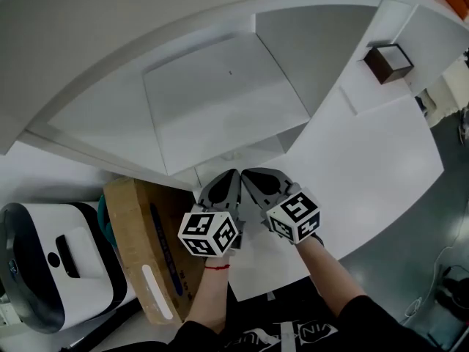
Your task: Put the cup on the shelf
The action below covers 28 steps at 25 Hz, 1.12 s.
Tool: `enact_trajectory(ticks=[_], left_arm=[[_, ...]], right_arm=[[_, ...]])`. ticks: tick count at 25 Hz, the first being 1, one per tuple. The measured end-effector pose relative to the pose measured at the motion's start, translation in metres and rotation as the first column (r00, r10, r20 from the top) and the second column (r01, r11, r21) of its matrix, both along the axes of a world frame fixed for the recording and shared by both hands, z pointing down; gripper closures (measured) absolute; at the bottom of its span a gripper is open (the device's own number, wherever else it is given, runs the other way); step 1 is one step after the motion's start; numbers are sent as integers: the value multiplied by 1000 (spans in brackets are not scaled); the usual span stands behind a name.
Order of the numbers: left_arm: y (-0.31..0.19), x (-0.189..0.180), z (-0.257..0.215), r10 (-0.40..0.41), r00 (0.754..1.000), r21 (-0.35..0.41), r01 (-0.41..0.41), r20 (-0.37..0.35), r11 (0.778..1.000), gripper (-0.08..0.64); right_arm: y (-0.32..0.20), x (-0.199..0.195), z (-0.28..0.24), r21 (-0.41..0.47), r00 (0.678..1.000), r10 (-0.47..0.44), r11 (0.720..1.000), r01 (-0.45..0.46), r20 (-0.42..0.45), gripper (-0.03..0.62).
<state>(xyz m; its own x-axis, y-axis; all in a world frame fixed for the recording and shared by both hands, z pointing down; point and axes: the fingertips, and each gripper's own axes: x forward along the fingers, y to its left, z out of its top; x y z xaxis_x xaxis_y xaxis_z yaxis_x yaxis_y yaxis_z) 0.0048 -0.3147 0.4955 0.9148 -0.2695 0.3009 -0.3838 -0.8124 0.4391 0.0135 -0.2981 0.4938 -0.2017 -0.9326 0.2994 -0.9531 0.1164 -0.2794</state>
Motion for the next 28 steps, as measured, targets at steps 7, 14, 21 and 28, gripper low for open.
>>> enact_trajectory(ticks=[7, 14, 21, 28], left_arm=[[38, -20, -37, -3, 999, 9, 3, -48, 1000, 554], [65, -36, -69, -6, 999, 66, 9, -53, 998, 554], [89, -51, -82, 0, 999, 76, 3, -39, 997, 554], [101, -61, -99, 10, 999, 102, -5, -45, 995, 554]], right_arm=[[34, -16, -39, 28, 1000, -12, 1000, 12, 18, 589], [59, -34, -75, 51, 998, -61, 997, 62, -21, 589], [83, -52, -93, 50, 994, -107, 993, 109, -29, 589], [96, -63, -112, 71, 990, -138, 988, 141, -38, 589]])
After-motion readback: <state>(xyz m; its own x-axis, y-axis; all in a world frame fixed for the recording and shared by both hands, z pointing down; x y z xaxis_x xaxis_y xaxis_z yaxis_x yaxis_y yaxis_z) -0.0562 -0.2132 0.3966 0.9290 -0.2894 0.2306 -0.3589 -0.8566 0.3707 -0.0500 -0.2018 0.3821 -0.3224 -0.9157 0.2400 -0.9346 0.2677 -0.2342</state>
